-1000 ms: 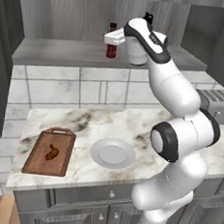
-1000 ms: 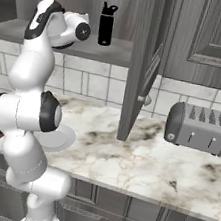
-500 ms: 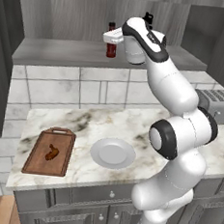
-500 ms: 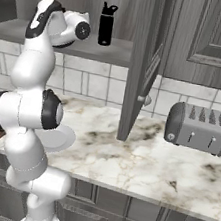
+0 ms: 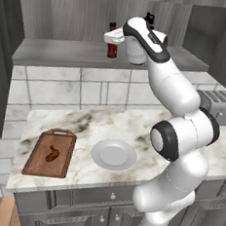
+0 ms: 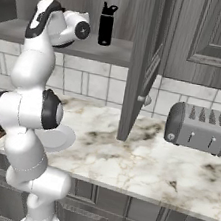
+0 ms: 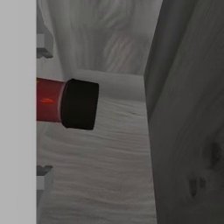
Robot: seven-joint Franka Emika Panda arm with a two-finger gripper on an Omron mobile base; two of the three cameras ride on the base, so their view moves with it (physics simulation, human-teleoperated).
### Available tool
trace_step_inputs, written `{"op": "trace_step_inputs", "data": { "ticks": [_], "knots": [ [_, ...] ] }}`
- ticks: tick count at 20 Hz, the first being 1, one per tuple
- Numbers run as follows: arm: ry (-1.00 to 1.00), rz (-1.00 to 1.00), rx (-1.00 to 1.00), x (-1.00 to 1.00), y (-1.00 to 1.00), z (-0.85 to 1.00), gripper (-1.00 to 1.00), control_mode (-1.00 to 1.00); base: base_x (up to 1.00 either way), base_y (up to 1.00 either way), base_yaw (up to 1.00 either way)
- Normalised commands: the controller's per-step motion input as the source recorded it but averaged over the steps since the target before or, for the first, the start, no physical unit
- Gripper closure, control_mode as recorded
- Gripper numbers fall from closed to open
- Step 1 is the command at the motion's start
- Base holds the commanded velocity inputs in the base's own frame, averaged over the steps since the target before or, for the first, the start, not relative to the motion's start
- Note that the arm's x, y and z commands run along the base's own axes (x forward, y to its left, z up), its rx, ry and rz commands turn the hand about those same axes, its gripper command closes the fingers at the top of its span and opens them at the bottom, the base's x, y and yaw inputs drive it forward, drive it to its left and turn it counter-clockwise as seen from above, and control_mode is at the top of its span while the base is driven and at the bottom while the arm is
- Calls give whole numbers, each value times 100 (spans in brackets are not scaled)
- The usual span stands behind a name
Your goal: Pick the chicken drumstick from the plate and place it on the cutting board. Then pick the condiment bottle from the cabinet and place it next to the cutting board.
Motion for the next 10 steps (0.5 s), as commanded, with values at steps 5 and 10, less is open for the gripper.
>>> {"op": "trace_step_inputs", "data": {
  "ticks": [5, 10],
  "knots": [
    [0, 0, 0, -3, 1, 0, 100, -100, 0, 0, 0],
    [0, 0, 1, 0, 0, 7, 100, -100, 0, 0, 0]
  ]
}}
